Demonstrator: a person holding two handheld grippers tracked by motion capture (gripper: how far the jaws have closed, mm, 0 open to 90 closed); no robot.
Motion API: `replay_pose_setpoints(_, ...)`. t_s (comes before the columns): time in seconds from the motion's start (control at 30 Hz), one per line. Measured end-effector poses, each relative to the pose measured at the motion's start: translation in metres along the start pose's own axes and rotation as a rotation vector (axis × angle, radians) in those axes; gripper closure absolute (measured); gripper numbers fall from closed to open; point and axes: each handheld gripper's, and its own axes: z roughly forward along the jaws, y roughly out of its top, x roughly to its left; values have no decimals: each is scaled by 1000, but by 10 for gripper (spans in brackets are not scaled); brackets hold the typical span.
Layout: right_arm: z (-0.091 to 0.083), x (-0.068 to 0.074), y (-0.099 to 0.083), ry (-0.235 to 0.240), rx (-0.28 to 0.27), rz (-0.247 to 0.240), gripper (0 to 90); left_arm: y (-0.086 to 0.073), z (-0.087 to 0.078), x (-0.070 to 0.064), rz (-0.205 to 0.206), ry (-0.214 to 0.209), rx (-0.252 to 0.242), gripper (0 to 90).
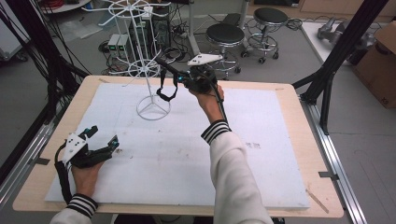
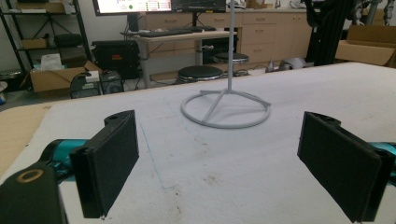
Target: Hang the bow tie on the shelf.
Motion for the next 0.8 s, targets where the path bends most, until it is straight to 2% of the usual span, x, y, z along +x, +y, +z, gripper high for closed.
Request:
replay_pose_setpoints(0.57, 17, 3, -15, 30, 76, 16, 828, 0, 0, 0, -3, -3, -6, 128)
replay_pose_setpoints(0.8, 22, 8, -16, 47, 105, 3, 828, 0, 0, 0, -2, -3, -6, 128)
